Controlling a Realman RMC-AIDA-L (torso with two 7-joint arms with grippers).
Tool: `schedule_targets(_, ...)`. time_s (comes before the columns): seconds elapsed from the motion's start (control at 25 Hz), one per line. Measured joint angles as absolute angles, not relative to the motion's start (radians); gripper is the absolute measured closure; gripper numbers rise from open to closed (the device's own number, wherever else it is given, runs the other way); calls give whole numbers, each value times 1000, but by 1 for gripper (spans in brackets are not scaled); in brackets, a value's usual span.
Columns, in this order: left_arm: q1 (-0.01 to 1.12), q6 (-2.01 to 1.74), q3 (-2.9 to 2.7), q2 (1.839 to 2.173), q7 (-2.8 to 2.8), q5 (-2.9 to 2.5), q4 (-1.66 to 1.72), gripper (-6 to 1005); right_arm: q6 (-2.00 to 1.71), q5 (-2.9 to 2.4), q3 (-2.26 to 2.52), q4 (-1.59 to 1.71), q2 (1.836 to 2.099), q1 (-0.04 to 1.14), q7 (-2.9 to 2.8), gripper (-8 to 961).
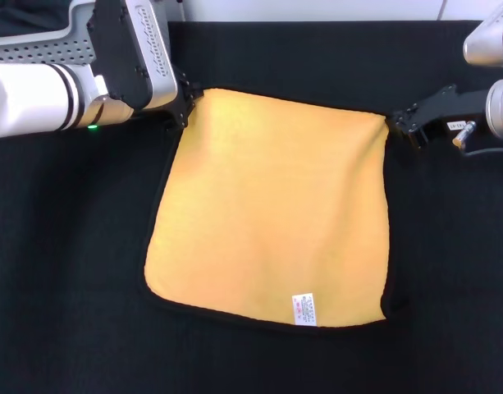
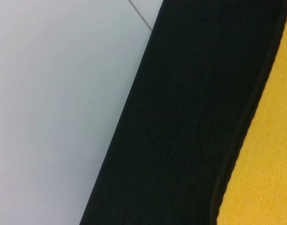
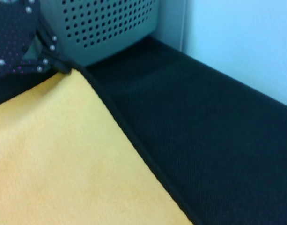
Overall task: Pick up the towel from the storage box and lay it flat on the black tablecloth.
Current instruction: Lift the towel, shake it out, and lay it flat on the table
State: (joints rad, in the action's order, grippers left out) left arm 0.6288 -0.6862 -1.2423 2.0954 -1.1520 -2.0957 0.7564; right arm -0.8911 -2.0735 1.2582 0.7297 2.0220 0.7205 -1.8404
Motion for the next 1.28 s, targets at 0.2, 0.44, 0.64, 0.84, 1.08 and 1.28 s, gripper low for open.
schedule_targets(0.2,628,-662,-1243,2096,-1148,-2095,753,987,-912,-2098,1260,746,2023,721,-1878,863)
schedule_targets(0.44,629,-640,-1245,2099,-1144,-2092,748,986,-874,-2099,1260,773,2025,710,-1876,862)
schedule_targets(0.64,628,-628,-1254,2099,-1095,-2036,735,986,-844,-2101,1267,750,2024,718,-1873,861)
schedule_targets(0.84,628,-615,-1255,2100,-963,-1922,696,986,-832,-2101,1294,737,2025,725,-1873,860)
schedule_targets(1.08,627,-536,-1322,2101,-892,-1851,658,986,-809,-2101,1298,673,2025,761,-1873,859)
schedule_targets(1.28,618,-385,-1459,2102,-889,-1806,644,986,-791,-2098,1298,670,2025,763,-1873,858)
